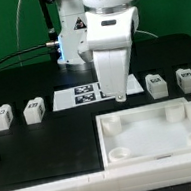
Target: Assemble one leg
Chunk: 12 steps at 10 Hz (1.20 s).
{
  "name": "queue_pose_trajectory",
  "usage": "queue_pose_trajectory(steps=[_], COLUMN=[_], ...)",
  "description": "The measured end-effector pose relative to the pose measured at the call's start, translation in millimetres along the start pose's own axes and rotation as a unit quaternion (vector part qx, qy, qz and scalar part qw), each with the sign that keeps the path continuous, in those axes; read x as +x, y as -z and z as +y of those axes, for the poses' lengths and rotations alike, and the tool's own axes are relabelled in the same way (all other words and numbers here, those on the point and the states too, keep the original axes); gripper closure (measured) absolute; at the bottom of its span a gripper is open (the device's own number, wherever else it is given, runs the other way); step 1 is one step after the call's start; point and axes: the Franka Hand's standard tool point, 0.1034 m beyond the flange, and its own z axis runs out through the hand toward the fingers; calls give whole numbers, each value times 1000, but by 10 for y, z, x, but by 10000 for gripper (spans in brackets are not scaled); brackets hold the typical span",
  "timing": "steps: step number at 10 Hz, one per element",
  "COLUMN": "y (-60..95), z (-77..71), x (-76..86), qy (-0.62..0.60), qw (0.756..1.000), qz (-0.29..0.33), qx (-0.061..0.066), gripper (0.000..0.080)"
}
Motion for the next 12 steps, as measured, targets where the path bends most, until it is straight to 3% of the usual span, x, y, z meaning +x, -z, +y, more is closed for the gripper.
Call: queue_pose_trajectory(steps=[3,4,6,7,9,10,12], y=[-5,-4,-54,-65,-139,-165,-199], z=[-9,-10,-127,-154,-312,-406,-608], x=[4,-27,-1,48,215,332,613], qy=[-178,-260,-409,-438,-551,-548,-576], qw=[984,965,912,899,834,836,817], qz=[1,12,15,17,23,20,17], qx=[1,-11,-7,-9,-2,-2,-2], gripper=[151,151,151,151,151,151,151])
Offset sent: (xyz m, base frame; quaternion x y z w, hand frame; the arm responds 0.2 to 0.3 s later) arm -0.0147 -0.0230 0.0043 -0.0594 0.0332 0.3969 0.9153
